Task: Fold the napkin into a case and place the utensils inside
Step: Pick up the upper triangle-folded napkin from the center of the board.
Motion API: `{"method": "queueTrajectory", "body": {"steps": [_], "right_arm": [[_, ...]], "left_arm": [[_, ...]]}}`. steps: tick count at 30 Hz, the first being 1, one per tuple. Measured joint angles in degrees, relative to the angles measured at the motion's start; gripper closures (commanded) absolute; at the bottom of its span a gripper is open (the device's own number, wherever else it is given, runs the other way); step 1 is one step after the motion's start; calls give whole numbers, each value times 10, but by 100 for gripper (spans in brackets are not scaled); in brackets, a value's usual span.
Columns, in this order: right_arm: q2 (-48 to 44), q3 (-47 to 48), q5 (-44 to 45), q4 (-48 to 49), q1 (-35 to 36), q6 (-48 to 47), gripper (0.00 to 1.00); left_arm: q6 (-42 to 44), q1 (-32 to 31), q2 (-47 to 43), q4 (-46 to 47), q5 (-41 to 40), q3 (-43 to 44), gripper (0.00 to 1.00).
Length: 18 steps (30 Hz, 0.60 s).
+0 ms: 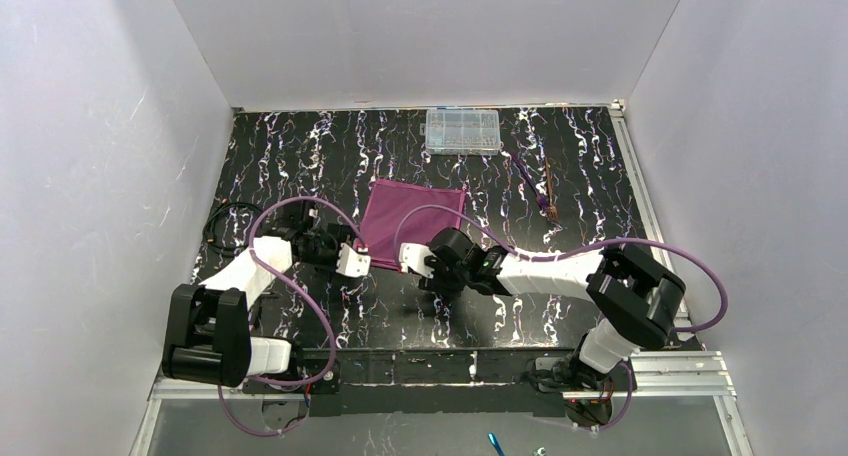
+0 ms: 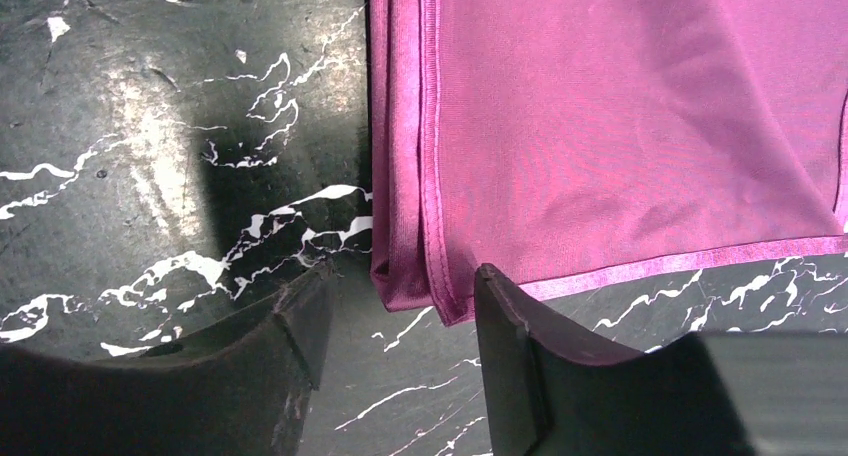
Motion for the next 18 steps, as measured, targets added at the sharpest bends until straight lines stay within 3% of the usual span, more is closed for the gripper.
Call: {"method": "queueTrajectory", "body": {"steps": [11, 18], "right_arm": [[1, -15, 7, 29, -11, 18, 58], [1, -16, 6, 33, -13, 31, 65]], "left_arm": [[84, -24, 4, 2, 5, -31, 28], [112, -46, 23, 21, 2, -23, 35]]}}
